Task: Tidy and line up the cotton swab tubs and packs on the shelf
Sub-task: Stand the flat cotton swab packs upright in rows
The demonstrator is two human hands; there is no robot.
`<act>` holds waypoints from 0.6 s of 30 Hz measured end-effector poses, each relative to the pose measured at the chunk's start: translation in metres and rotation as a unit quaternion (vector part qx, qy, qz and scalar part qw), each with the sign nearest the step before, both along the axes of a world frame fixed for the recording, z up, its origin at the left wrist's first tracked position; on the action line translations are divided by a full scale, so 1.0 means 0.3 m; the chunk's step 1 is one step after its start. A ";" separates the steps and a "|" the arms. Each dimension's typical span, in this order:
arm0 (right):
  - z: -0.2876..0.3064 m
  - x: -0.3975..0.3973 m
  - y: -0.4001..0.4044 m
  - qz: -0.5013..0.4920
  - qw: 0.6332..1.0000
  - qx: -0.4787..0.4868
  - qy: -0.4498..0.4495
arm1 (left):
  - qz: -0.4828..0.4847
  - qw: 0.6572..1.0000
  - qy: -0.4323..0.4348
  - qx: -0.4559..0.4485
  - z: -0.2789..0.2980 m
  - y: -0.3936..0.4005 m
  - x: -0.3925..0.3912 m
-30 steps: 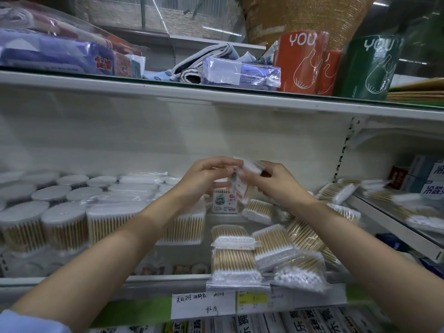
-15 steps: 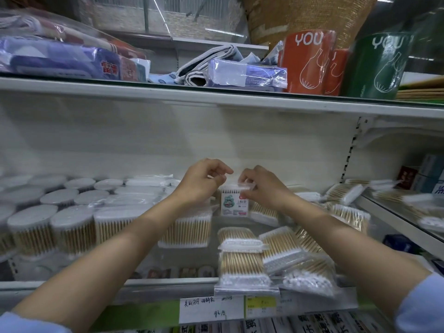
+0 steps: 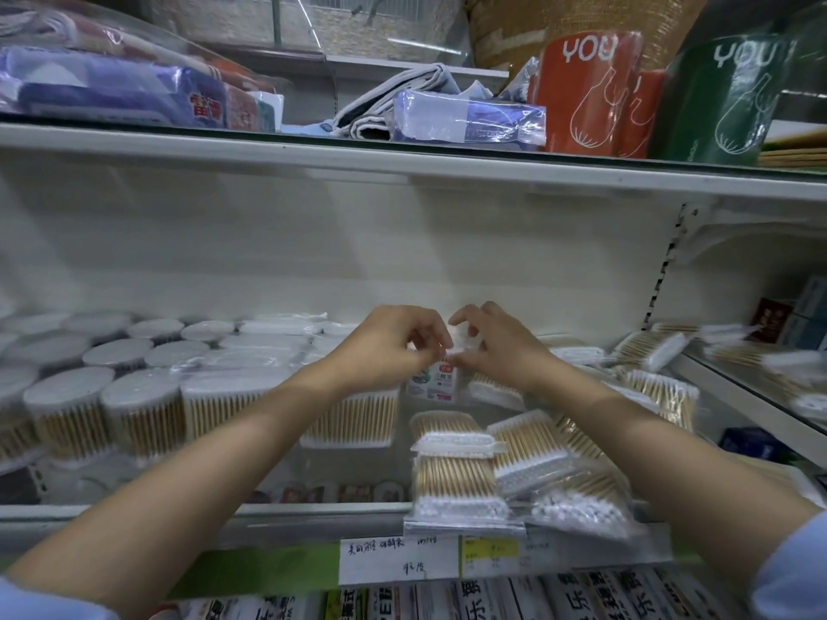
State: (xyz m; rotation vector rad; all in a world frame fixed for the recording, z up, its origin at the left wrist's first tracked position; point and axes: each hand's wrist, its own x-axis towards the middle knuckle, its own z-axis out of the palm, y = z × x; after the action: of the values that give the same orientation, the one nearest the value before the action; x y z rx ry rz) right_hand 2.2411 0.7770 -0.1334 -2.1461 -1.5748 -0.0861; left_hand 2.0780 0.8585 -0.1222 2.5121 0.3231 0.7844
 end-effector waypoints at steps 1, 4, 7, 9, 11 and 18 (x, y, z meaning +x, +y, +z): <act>0.001 0.003 -0.010 0.002 1.000 0.014 0.011 | -0.026 0.999 0.035 0.026 0.006 -0.012 -0.004; 0.002 0.016 -0.036 0.003 0.998 0.058 0.035 | -0.102 0.977 0.167 0.081 0.016 -0.054 -0.010; 0.005 0.021 -0.068 0.004 0.996 0.076 0.042 | -0.125 0.949 0.270 0.109 0.000 -0.089 -0.002; 0.007 0.022 -0.089 0.009 0.994 0.091 0.061 | -0.131 0.944 0.274 0.132 -0.016 -0.092 0.009; 0.008 0.020 -0.107 0.024 0.989 0.109 0.096 | -0.126 0.954 0.238 0.131 -0.020 -0.081 0.016; 0.021 -0.029 -0.166 0.107 0.936 0.103 0.319 | -0.023 0.997 -0.019 -0.076 0.006 -0.017 0.025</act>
State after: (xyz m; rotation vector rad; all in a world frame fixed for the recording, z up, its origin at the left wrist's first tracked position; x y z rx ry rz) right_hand 2.2322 0.7271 -0.1272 -1.5961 -1.3192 0.4543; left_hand 2.0856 0.8535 -0.1204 2.3519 0.2985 0.7594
